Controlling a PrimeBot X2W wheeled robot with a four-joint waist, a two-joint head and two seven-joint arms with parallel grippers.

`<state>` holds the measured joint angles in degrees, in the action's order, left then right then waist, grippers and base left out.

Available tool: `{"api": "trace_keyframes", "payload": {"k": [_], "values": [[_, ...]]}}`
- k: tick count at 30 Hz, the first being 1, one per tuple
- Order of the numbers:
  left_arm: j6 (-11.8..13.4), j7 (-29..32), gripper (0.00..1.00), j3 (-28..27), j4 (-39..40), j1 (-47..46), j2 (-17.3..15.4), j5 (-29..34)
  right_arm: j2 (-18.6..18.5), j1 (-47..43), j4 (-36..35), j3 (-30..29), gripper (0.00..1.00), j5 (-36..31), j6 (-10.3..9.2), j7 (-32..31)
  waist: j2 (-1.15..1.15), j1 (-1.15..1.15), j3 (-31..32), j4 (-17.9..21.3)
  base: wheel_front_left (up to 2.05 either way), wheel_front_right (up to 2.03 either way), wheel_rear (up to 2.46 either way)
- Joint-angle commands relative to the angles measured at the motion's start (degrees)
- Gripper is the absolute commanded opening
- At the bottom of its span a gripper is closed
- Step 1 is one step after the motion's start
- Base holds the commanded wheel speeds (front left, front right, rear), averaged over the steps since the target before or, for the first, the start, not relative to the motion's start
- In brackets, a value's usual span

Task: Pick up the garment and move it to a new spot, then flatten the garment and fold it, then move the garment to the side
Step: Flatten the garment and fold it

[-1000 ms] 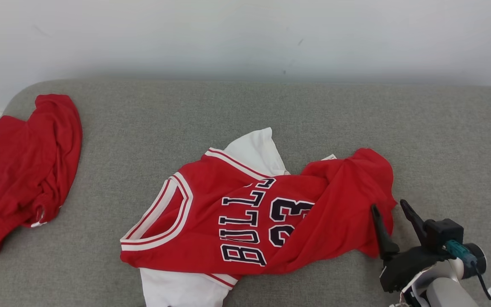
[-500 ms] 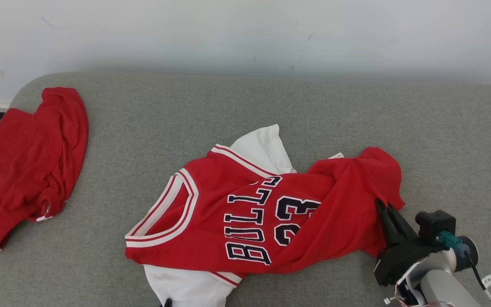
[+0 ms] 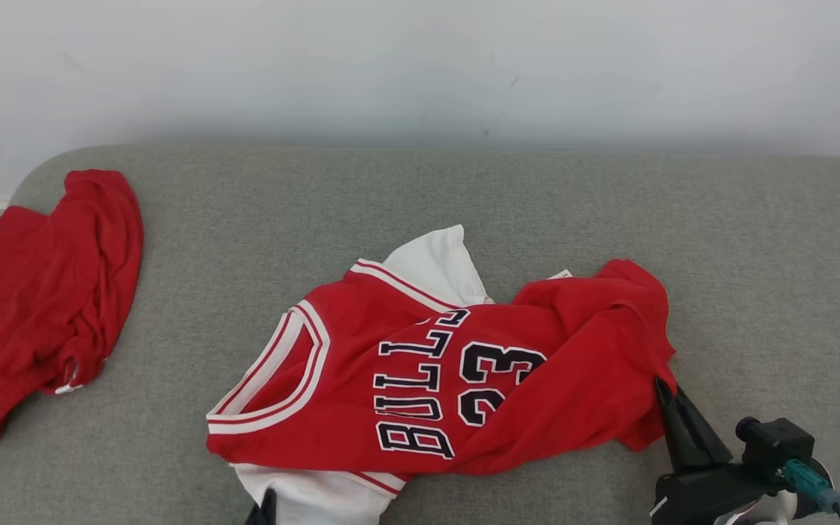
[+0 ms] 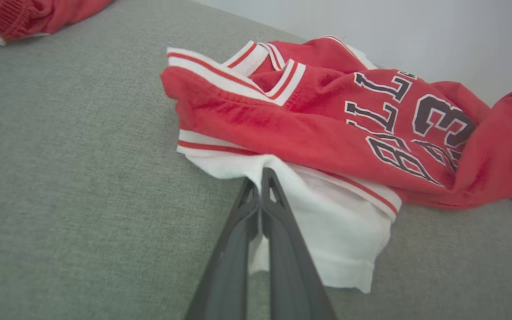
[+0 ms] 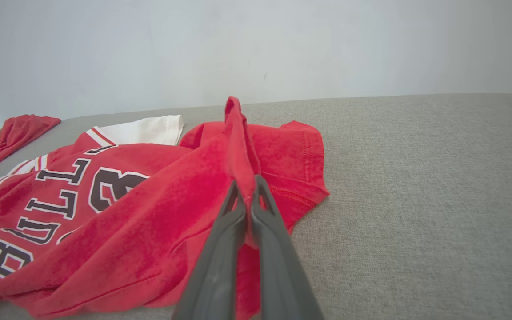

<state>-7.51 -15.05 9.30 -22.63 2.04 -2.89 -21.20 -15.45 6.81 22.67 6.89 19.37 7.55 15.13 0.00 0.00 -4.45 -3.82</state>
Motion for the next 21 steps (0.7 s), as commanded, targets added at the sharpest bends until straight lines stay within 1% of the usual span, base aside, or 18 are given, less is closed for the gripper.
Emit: {"api": "trace_keyframes", "payload": {"k": [1, 4, 7, 9, 11, 13, 16, 17, 21], "values": [[0.08, -0.18, 0.00, -0.82, 1.74, 0.72, 0.00, 0.54, 0.07, -0.62, -1.00, 0.00, 0.00, 0.28, -0.13, 0.01, 0.00, 0.00, 0.00, 0.51, 0.00, 0.00, 0.00], [0.07, -0.20, 0.00, -2.25, 6.25, 0.97, 0.02, 1.37, 1.05, -1.20, -3.72, -0.86, 0.00, 1.69, -0.13, 0.01, 0.00, 0.00, -0.06, 0.94, 0.00, 0.00, 0.00], [0.07, -0.20, 0.00, -3.63, 10.94, -0.12, 0.00, 1.85, 0.36, -0.83, -5.72, -0.16, 0.00, 2.54, -0.13, 0.01, 0.00, 0.00, -0.05, 1.26, 0.00, 0.00, 0.00], [0.07, -0.19, 0.00, -3.93, 13.81, -1.45, -0.81, 1.89, 0.22, 0.20, -7.05, 0.10, 0.00, 3.31, -0.13, 0.01, 0.00, 0.00, -0.03, 1.52, 0.00, 0.00, 0.00], [0.07, -0.19, 0.00, -3.48, 15.71, -3.47, -2.37, 2.19, -0.22, 1.84, -7.71, 0.43, 0.00, 4.45, -0.13, 0.01, 0.00, 0.00, -0.08, 1.83, 0.00, 0.00, 0.00], [0.07, -0.19, 0.00, -2.54, 16.79, -6.99, -4.06, 1.15, -1.12, 4.30, -7.58, 0.90, 0.00, 5.49, -0.13, -0.19, 0.00, 0.00, -0.54, 2.09, 0.00, 0.00, 0.00], [0.07, 0.60, 0.00, 0.29, 16.61, -14.66, -8.83, 0.51, -2.13, 9.99, -7.08, 1.56, 0.00, 7.82, -0.13, -1.14, 0.00, 0.00, -1.98, 2.87, 0.00, 0.00, 0.00], [0.07, 0.60, 0.00, 0.29, 16.61, -14.66, -8.83, 0.51, -2.13, 9.99, -7.08, 1.56, 0.00, 7.82, -0.13, -1.14, 0.00, 0.00, -1.98, 2.87, 0.00, 0.00, 0.00], [0.08, 4.66, 0.00, 3.49, 15.69, -28.37, -14.37, -3.19, -3.46, 21.15, -5.97, 1.24, 0.00, 10.68, -0.13, -3.23, 0.00, 0.00, -6.39, 4.09, 0.00, 0.00, 0.00]]}}
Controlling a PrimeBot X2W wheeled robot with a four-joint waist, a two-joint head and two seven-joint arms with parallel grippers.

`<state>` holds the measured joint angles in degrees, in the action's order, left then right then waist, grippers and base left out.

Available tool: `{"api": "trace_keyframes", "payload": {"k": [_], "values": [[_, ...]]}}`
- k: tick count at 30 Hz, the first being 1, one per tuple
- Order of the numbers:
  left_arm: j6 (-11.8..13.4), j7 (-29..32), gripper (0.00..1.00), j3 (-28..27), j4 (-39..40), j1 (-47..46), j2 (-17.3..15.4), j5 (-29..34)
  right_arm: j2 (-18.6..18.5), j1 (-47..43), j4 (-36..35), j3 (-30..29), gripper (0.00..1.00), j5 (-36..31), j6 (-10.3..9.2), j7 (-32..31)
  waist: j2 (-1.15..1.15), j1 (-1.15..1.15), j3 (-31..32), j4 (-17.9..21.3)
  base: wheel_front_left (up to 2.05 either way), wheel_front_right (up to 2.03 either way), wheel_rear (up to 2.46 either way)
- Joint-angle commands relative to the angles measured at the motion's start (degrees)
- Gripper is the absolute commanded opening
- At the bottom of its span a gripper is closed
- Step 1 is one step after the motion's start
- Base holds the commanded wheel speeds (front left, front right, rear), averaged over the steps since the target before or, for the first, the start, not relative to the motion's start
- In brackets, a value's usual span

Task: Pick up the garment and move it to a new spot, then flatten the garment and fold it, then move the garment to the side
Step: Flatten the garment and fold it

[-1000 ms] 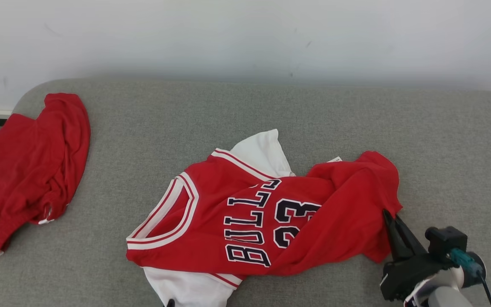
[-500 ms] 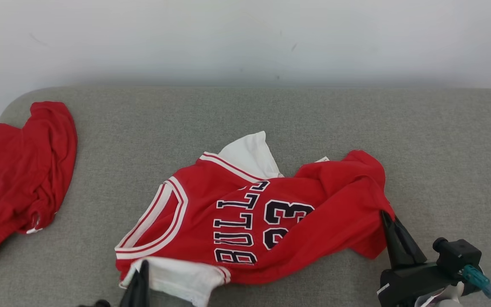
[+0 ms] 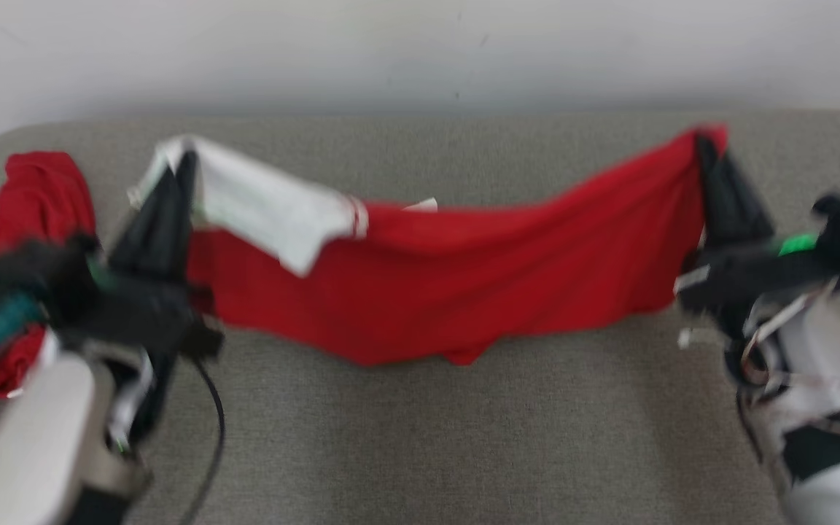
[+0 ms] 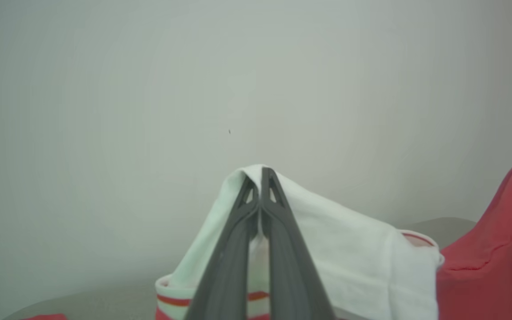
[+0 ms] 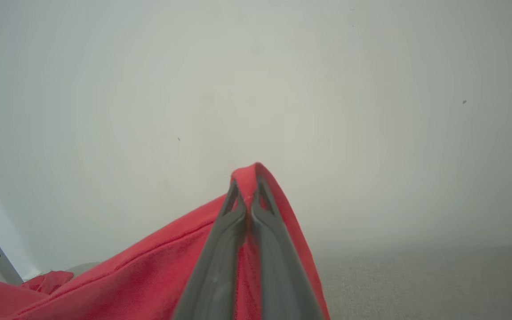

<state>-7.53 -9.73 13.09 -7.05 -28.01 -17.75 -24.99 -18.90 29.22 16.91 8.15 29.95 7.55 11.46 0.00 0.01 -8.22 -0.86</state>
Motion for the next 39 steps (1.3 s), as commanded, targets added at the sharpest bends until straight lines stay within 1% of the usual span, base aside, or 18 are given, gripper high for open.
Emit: {"api": "trace_keyframes", "payload": {"k": [1, 4, 5, 6, 9, 11, 14, 17, 24, 26, 32, 36, 38, 39], "values": [[0.10, 0.38, 0.00, 0.31, -0.24, -2.16, -0.55, -0.69, -0.36, 1.93, 0.29, -0.18, 0.00, 0.56, -0.13, -0.25, 0.00, -0.01, -4.18, 1.39, 0.00, 0.00, 0.00], [0.10, 3.71, 0.00, 0.29, -2.25, -14.49, -2.30, -6.47, -0.79, 12.07, 2.25, -0.51, 0.00, 2.01, -0.13, -2.69, 0.00, -0.01, -9.25, 2.20, 0.00, 0.00, 0.00], [0.10, 4.60, 0.00, 0.31, -3.23, -19.02, -3.60, -6.99, -0.98, 15.77, 2.99, -0.55, 0.00, 2.32, -0.13, -3.41, 0.00, -0.01, -10.96, 2.51, 0.00, 0.00, 0.00], [0.11, 4.93, 0.00, 0.71, -4.32, -23.16, -4.20, -7.77, -1.14, 19.20, 3.80, -0.56, 0.00, 2.51, -0.13, -4.06, 0.00, -0.01, -12.47, 2.74, 0.00, 0.00, 0.00], [0.10, 5.22, 0.00, 2.10, -9.06, -34.68, -5.19, -8.33, -1.54, 29.28, 6.71, -1.21, 0.00, 3.22, -0.13, -5.72, 0.00, -0.01, -16.36, 3.30, 0.00, 0.00, 0.00], [0.10, 5.45, 0.00, 2.55, -12.52, -41.57, -4.81, -8.96, -1.40, 35.76, 8.72, -1.01, 0.00, 3.48, -0.13, -6.61, 0.00, -0.01, -18.40, 3.80, 0.00, 0.00, 0.00], [0.11, 5.68, 0.00, 4.78, -16.57, -51.17, -5.30, -8.19, -0.67, 44.44, 12.05, -0.45, 0.00, 4.13, -0.13, -8.24, 0.00, -0.01, -20.92, 4.51, 0.00, 0.00, 0.00], [0.10, 5.46, 0.00, 6.04, -20.34, -59.87, -4.67, -8.67, -0.05, 52.66, 15.69, -0.58, 0.00, 4.73, -0.13, -9.21, 0.00, -0.01, -22.99, 4.89, 0.00, 0.00, 0.00], [0.11, 4.48, 0.00, 9.62, -27.65, -77.43, -3.13, -7.93, -0.41, 67.60, 22.17, 0.00, 0.00, 3.13, -0.13, -8.53, 0.00, -0.01, -26.20, 5.37, 0.00, 0.00, 0.00], [0.11, 4.17, 0.00, 12.06, -30.81, -81.63, -2.36, -7.41, -0.64, 71.63, 24.96, 0.73, 0.00, 2.14, -0.13, -8.12, 0.00, -0.01, -27.26, 5.60, 0.00, 0.00, 0.00], [0.11, 2.58, 0.00, 14.61, -35.54, -85.80, -2.19, -8.82, -0.53, 75.17, 28.97, 2.64, 0.00, 2.25, -0.13, -6.53, 0.00, -0.01, -29.11, 6.19, 0.00, 0.00, 0.00], [0.11, 0.76, 0.00, 16.28, -36.60, -83.71, -2.91, -9.70, -1.13, 73.49, 30.06, 4.55, 0.00, 3.63, -0.13, -5.33, 0.00, -0.01, -30.19, 6.12, 0.00, 0.00, 0.00], [0.11, 0.78, 0.00, 16.58, -36.67, -81.20, -2.87, -12.18, -1.37, 71.88, 30.11, 5.50, 0.00, 4.72, -0.13, -4.59, 0.00, -0.01, -30.10, 6.17, 0.00, 0.00, 0.00], [0.11, 0.78, 0.00, 16.58, -36.67, -81.20, -2.87, -12.18, -1.37, 71.88, 30.11, 5.50, 0.00, 4.72, -0.13, -4.59, 0.00, -0.01, -30.10, 6.17, 0.00, 0.00, 0.00]]}}
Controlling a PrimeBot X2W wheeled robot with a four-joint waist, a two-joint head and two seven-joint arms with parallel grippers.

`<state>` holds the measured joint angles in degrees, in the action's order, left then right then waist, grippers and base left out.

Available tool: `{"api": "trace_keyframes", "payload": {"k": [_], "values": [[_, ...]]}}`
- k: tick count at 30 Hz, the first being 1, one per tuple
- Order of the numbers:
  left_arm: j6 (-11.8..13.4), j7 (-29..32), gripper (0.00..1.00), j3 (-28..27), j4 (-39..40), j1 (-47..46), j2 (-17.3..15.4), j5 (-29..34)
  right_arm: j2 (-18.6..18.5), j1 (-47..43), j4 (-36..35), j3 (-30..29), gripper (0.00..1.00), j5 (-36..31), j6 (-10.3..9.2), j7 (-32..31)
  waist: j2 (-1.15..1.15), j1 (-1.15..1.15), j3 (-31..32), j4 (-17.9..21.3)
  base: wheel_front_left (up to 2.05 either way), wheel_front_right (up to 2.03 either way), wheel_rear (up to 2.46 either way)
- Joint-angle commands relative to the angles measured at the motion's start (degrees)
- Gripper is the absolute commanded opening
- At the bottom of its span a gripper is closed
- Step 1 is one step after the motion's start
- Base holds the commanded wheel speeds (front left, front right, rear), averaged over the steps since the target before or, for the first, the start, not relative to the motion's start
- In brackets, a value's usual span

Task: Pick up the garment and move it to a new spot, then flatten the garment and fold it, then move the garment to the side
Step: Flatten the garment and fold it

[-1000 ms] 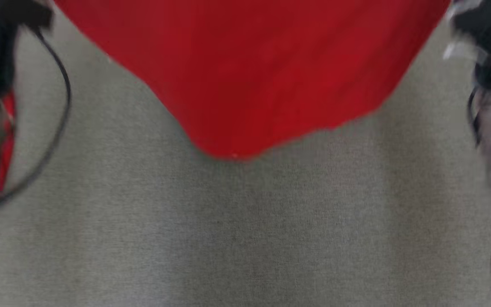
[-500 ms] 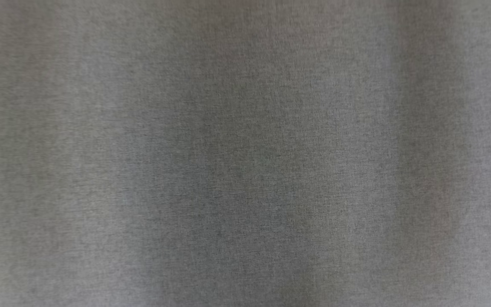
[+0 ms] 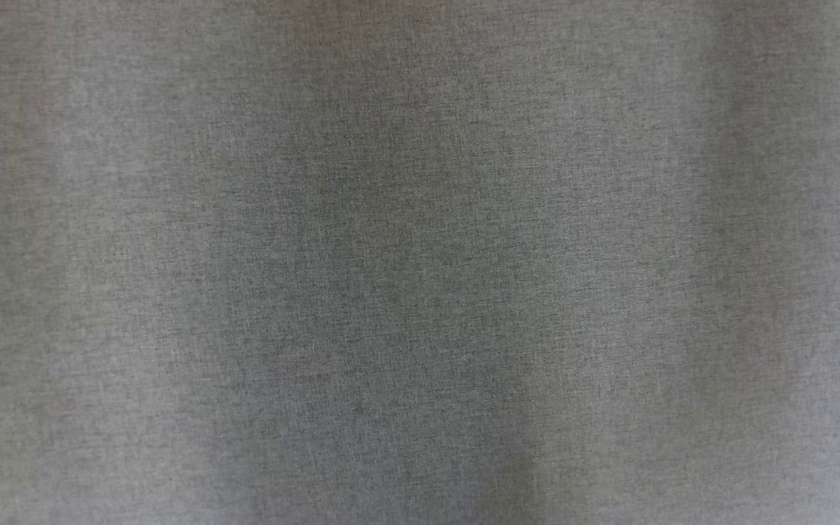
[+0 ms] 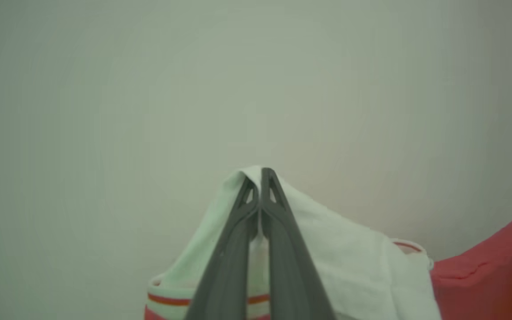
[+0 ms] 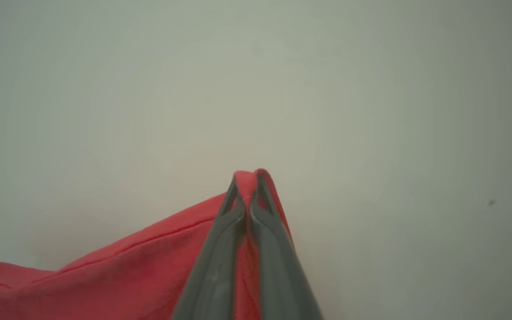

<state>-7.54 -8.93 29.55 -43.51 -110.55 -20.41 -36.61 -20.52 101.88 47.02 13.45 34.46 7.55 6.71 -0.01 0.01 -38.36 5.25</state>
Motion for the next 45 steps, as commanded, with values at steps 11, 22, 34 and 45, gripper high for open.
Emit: {"api": "trace_keyframes", "payload": {"k": [11, 22, 34, 45], "values": [[1.58, -5.45, 0.00, -1.07, 13.43, 25.83, -3.97, -8.16, -5.56, -26.85, -13.10, 5.13, 0.00, 9.76, -0.13, 4.65, 0.01, -0.01, 7.40, -0.64, 0.00, 0.00, 0.00], [14.33, -6.31, 0.00, -8.36, 43.63, 67.71, -8.15, -9.31, -6.84, -65.19, -32.00, -3.17, 0.00, 12.38, -0.13, 6.03, 0.01, -0.01, 15.98, -0.90, 0.00, 0.00, 0.00], [16.35, -6.31, 0.00, -17.27, 51.29, 103.83, 0.83, -8.02, 1.13, -91.32, -40.29, -12.03, 0.00, 6.35, -0.13, 0.07, 0.01, -0.01, 23.64, -2.25, 0.00, 0.00, 0.00], [11.44, -6.31, 0.00, -18.95, 45.06, 118.94, 7.59, -5.80, 4.13, -107.62, -40.52, -18.19, 0.00, 4.79, -0.14, -4.19, 0.01, -0.01, 29.72, -3.43, 0.00, 0.00, 0.00]]}}
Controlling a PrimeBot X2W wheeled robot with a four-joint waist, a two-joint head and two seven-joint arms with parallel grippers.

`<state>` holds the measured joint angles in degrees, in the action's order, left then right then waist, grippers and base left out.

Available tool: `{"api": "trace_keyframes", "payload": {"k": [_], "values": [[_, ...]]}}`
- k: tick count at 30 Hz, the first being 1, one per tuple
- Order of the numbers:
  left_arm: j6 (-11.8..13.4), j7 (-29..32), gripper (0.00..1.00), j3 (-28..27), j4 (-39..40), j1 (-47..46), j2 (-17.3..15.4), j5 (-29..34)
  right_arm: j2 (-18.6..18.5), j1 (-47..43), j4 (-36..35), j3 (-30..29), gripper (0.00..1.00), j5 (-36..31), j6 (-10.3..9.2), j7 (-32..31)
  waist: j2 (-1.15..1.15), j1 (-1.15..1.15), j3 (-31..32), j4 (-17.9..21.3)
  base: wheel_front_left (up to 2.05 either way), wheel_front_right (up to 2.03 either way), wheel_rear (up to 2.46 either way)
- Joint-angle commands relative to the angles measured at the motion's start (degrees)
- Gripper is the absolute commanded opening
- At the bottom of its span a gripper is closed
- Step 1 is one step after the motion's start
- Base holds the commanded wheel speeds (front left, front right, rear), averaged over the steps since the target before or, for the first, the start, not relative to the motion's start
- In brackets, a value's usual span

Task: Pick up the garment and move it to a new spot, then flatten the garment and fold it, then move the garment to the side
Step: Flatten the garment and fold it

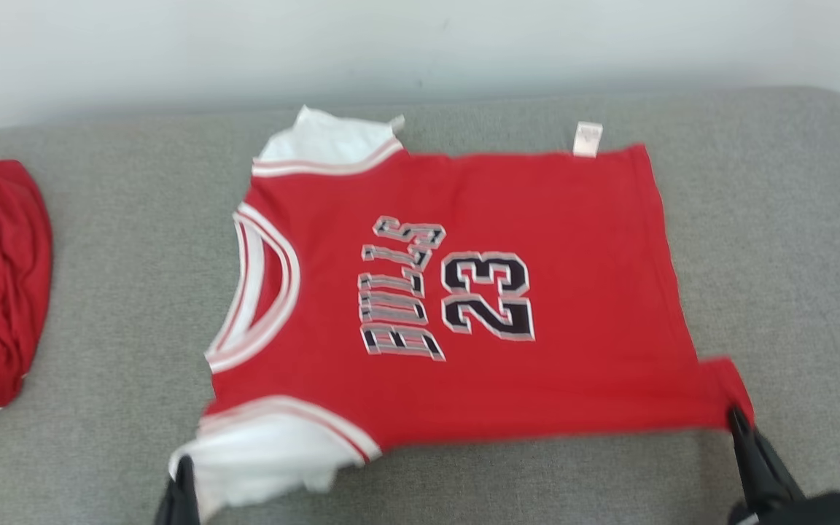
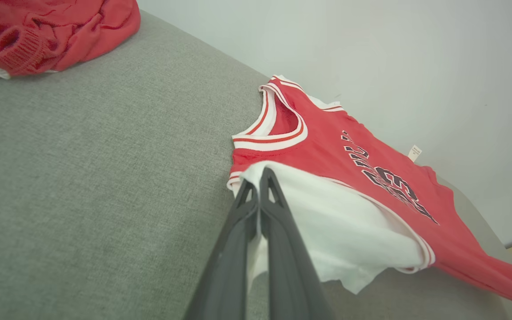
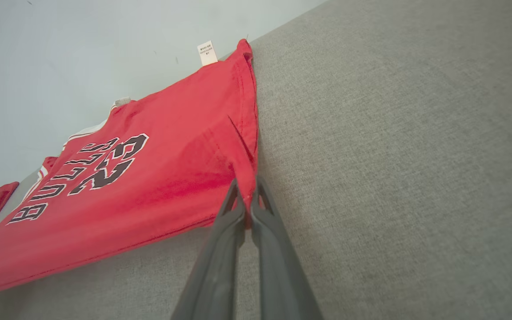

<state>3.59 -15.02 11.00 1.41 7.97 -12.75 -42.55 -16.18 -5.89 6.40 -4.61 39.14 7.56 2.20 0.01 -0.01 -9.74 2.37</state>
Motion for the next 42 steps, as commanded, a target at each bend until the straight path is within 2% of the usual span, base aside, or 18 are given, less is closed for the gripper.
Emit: {"api": "trace_keyframes", "payload": {"k": [1, 5, 10, 19, 30, 41, 42], "values": [[-0.13, -0.22, 0.00, -0.19, -0.41, 1.21, -0.01, 0.36, 0.18, -1.16, 0.19, -0.74, 0.00, 0.29, -0.15, -0.22, -0.01, 0.01, 1.47, -0.62, 0.00, 0.00, 0.00], [-1.30, -0.17, 0.00, 1.82, -1.69, 3.21, 0.75, 0.95, 1.78, -4.97, -0.55, -2.17, 0.00, 0.85, -0.15, -2.21, -0.01, 0.01, 2.31, -0.74, 0.00, 0.00, 0.00], [-1.23, -0.18, 0.00, 2.64, -1.29, 1.90, 1.21, 2.13, 3.96, -5.68, -2.49, -1.63, 0.00, 1.37, -0.15, -3.16, -0.01, 0.01, 2.42, -0.23, 0.00, 0.00, 0.00], [-3.21, 3.36, 0.00, 3.75, -1.53, -6.66, -1.89, 3.39, 4.53, 0.43, -3.46, 0.69, 0.00, 3.78, -0.15, -5.16, -0.01, 0.01, 2.53, 2.14, 0.00, 0.00, 0.00], [-6.50, 5.93, 0.00, 4.63, -13.95, -21.92, -3.24, 4.50, 3.44, 14.09, 6.83, 3.19, 0.00, 4.61, -0.15, -5.20, -0.01, 0.01, -0.51, 3.73, 0.00, 0.00, 0.00], [-8.94, 3.22, 0.00, 7.28, -31.21, -35.41, -2.02, 6.99, 2.03, 27.40, 20.10, 8.29, 0.00, 1.61, -0.15, -0.34, -0.01, 0.01, -2.97, 4.39, 0.00, 0.00, 0.00], [-8.99, 2.72, 0.19, 7.55, -32.37, -36.02, -1.87, 7.54, 1.77, 28.09, 20.80, 8.77, 0.16, 1.37, -0.15, 0.69, -0.01, 0.01, -3.04, 4.30, 0.00, 0.00, 0.00]]}}
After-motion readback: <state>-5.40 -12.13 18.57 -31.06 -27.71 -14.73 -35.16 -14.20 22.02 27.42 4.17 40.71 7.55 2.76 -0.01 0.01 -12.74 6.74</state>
